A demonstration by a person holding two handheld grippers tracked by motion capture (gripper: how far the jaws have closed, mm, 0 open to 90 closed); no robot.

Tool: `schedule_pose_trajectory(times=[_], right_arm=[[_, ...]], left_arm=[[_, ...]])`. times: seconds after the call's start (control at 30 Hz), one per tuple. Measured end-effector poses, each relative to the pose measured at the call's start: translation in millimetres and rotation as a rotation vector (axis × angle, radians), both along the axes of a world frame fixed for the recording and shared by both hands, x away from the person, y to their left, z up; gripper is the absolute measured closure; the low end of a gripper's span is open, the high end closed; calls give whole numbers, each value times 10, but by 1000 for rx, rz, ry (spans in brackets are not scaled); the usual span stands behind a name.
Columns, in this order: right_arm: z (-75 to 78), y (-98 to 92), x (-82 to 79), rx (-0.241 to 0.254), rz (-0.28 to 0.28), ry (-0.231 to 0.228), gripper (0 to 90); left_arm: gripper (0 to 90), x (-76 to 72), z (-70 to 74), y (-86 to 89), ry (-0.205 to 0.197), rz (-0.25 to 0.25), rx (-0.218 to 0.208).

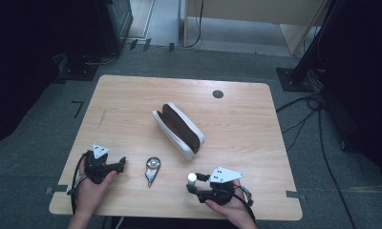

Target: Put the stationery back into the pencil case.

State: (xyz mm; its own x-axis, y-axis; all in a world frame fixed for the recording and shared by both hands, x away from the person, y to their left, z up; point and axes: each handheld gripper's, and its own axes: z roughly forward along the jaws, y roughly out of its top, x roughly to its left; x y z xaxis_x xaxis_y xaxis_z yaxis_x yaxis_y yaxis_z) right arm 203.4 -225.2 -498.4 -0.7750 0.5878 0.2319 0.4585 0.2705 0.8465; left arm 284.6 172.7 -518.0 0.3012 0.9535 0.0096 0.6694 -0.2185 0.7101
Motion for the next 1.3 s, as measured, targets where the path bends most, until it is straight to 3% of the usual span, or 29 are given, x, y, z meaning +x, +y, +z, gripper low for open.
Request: schedule_pose_trajectory(times=[0.47, 0.57, 1.0, 1.3], right_arm=[[-86, 32, 17, -5, -7, 7, 606], [-69, 14, 6, 0, -15, -13, 657], [14, 21, -9, -32, -48, -48, 660], [153, -57, 25, -1, -61, -58, 660]], left_arm=[[139, 0, 0, 0, 0, 0, 0], [138, 0, 0, 0, 0, 0, 0], [139, 0, 0, 0, 0, 0, 0], [139, 0, 0, 0, 0, 0, 0]])
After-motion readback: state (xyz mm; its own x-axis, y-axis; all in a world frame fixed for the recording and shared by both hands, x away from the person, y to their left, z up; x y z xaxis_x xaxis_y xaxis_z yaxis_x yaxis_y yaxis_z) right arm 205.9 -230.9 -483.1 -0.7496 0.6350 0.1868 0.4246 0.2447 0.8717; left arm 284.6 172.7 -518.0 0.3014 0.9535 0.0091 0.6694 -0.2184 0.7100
